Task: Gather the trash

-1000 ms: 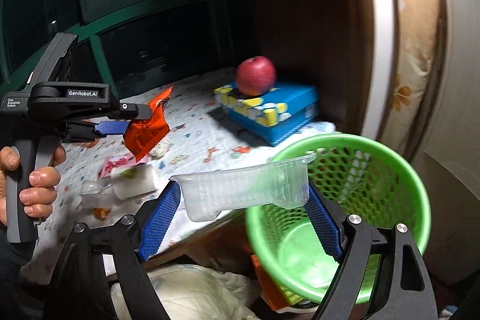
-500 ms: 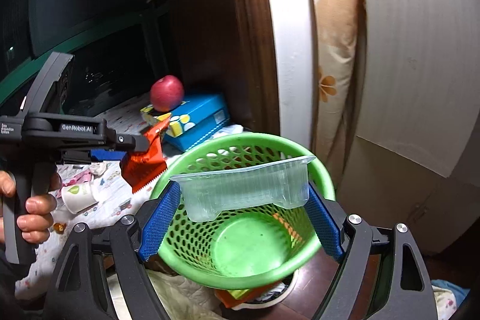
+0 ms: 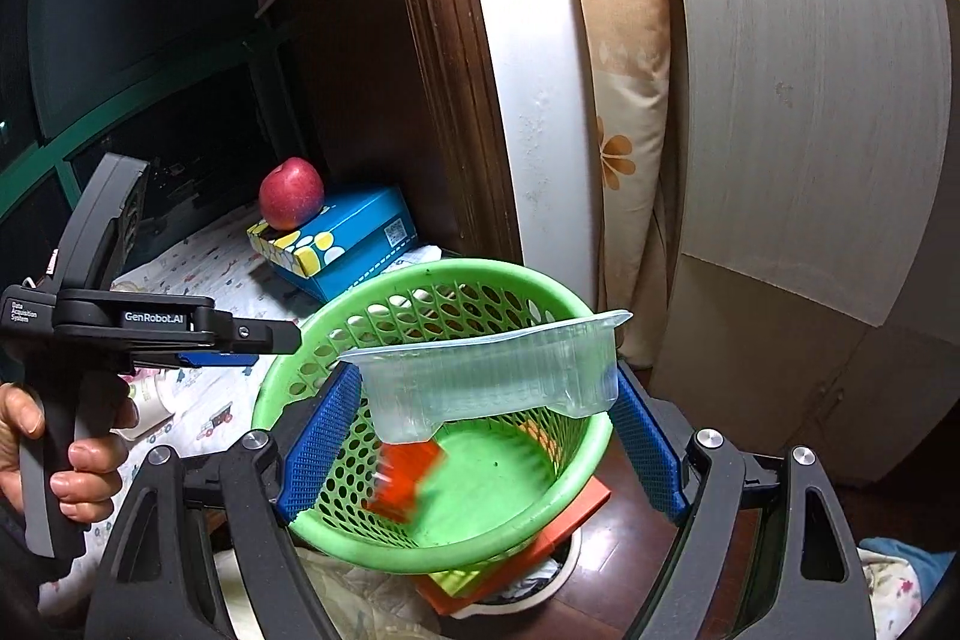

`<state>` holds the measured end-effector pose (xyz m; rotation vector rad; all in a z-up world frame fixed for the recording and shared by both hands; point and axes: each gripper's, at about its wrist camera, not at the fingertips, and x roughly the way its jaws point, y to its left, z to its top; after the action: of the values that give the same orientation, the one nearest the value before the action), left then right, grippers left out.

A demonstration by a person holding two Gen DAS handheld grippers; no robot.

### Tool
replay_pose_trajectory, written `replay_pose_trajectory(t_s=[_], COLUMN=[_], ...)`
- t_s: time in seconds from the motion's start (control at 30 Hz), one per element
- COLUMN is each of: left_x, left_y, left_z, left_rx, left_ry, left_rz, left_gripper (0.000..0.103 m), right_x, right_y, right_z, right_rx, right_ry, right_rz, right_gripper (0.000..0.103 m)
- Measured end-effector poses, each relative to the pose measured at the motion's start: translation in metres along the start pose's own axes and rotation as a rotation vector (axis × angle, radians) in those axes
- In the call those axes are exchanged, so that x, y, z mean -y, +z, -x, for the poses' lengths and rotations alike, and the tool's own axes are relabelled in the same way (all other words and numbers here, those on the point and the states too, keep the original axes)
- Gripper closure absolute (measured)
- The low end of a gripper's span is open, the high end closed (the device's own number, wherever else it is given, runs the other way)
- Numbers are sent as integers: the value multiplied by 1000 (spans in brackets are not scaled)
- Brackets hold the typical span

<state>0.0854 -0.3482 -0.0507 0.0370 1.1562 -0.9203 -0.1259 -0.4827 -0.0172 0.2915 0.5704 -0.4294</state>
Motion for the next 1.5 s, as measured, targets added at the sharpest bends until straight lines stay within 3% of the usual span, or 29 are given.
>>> replay_pose_trajectory(t_s=[0.67, 0.8, 1.17, 1.5], left_x=[-87, -108, -181, -241], left_y=[-27, -36, -79, -121], left_z=[105, 128, 187, 233], left_rx=[199, 239, 317, 353], left_ry=[211, 251, 386, 492], left_rz=[87, 120, 253, 370], left_gripper=[29, 28, 25, 25], right_x=[-41, -43, -63, -122], right_y=[-2, -4, 1, 4], right_z=[-74, -83, -72, -63], right_rx=[-127, -139, -109, -101], right_ry=[41, 52, 71, 174], right_rz=[27, 18, 25, 104], right_gripper=[23, 17, 17, 17])
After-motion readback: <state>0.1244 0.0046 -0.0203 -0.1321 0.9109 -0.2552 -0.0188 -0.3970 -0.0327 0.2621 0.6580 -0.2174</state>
